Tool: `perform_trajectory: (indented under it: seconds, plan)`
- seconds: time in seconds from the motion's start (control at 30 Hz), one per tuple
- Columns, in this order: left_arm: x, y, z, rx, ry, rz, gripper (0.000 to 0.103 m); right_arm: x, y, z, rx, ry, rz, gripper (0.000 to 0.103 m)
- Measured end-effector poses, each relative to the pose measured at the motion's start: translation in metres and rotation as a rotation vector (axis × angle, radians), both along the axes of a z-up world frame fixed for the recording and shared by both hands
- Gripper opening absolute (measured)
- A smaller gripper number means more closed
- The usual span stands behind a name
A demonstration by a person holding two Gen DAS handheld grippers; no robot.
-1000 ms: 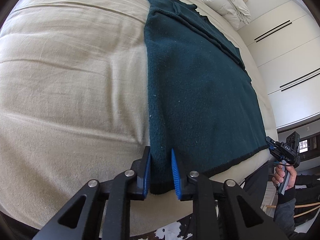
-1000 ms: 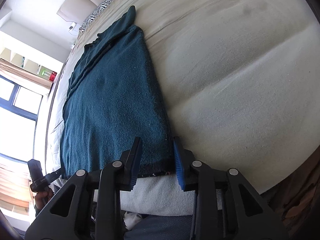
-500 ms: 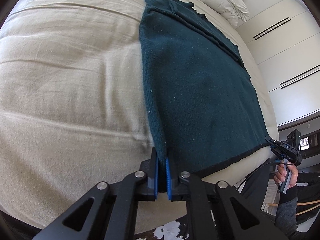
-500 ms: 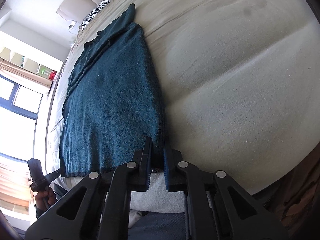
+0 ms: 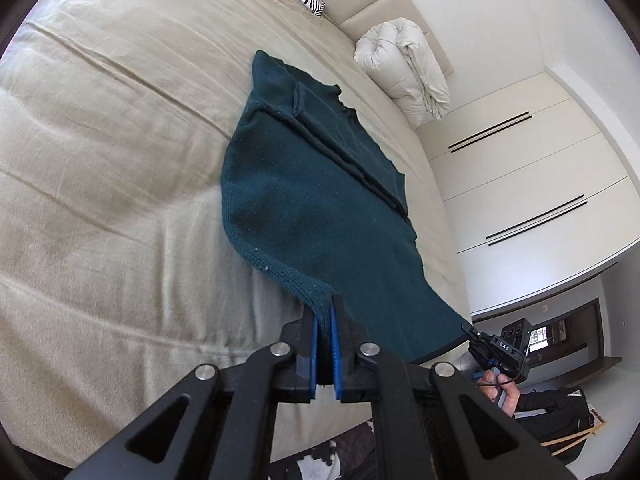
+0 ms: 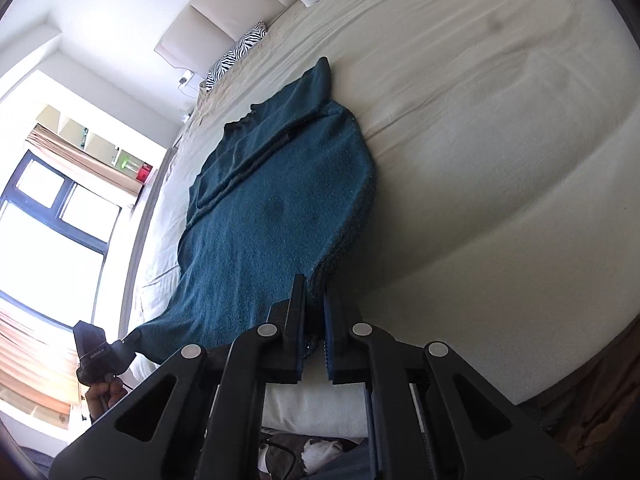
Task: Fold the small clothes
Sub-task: 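Lift the hem with both grippers and fold it toward the collar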
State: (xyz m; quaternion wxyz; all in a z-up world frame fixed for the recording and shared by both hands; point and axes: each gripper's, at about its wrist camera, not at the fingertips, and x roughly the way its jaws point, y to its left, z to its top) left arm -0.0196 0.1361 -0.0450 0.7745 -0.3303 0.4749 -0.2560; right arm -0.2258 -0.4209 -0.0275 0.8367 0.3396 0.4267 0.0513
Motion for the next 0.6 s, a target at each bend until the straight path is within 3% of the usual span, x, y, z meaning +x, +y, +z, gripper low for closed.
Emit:
perform_trajectory:
  seconds: [0.23, 0.6]
  plan:
    - [0.034, 0.004, 0.030, -0.079, -0.077, 0.054, 0.007, 0.041, 0.003, 0.035, 0.015, -0.086, -0.014, 0.006]
    - [0.095, 0.017, 0.038, -0.229, -0.076, 0.144, 0.007, 0.121, -0.007, 0.075, -0.010, -0.170, -0.075, 0.006]
